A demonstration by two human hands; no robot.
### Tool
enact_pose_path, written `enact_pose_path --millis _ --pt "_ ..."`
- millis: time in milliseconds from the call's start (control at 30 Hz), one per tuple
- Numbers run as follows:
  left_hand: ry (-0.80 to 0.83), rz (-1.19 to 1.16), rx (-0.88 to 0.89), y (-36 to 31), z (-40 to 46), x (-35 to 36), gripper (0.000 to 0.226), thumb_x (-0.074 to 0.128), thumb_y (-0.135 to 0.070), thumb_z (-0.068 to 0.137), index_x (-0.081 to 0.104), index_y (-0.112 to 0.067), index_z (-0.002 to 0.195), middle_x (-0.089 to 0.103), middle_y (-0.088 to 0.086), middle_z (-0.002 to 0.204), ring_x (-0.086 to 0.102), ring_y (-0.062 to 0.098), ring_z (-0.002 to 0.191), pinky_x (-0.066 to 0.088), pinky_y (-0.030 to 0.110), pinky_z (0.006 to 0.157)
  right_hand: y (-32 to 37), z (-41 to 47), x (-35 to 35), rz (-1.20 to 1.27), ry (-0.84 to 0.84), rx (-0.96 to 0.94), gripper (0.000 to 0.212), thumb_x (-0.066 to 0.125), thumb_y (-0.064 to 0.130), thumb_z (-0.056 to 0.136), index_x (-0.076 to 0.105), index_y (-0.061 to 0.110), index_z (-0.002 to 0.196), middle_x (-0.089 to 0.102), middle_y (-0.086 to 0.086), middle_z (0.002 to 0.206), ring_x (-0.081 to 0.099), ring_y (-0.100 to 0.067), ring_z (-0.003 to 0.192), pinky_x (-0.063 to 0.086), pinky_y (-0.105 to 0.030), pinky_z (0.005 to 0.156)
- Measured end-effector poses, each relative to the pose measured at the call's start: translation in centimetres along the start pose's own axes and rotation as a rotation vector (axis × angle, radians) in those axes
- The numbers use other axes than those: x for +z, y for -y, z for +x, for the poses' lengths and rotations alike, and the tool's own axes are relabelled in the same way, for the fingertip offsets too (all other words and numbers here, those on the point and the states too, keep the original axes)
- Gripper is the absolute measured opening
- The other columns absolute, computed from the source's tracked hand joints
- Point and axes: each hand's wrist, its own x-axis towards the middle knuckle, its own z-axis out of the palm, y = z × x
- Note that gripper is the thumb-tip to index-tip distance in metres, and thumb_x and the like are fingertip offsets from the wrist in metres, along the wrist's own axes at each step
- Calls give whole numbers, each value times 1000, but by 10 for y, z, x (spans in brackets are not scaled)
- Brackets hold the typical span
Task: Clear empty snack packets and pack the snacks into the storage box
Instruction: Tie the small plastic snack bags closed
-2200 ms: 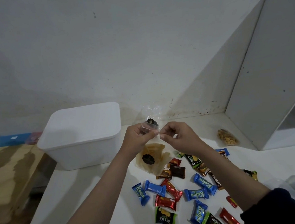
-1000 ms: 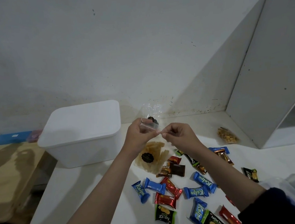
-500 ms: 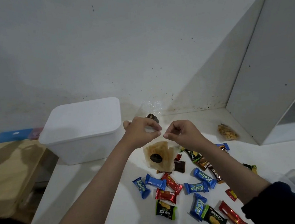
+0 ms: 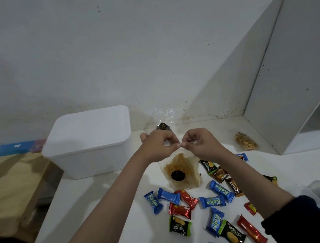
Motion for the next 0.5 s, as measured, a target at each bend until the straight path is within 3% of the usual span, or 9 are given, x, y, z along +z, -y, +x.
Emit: enact_pose_path --millis 200,333,500 --pt "-18 -27 5 0 0 -4 12 61 -35 87 59 -33 76 63 -15 85 56 7 98 21 35 84 -2 -5 -3 281 -22 103 11 70 12 83 65 11 74 63 -2 70 59 -7 63 47 -19 62" --pt "-22 -36 -4 -1 -2 -1 18 61 -32 86 55 -34 70 60 -18 78 54 6 92 19 34 83 -8 -6 -2 286 -19 120 12 67 12 85 63 9 73 56 -15 74 50 -24 68 42 -36 66" --pt "-44 -56 8 -5 -2 3 18 62 -34 86 55 -38 69 59 -21 76 49 -5 83 20 34 84 -7 -6 -1 281 -44 90 15 65 10 85 64 12 70 58 -13 71 52 -24 67 44 -39 67"
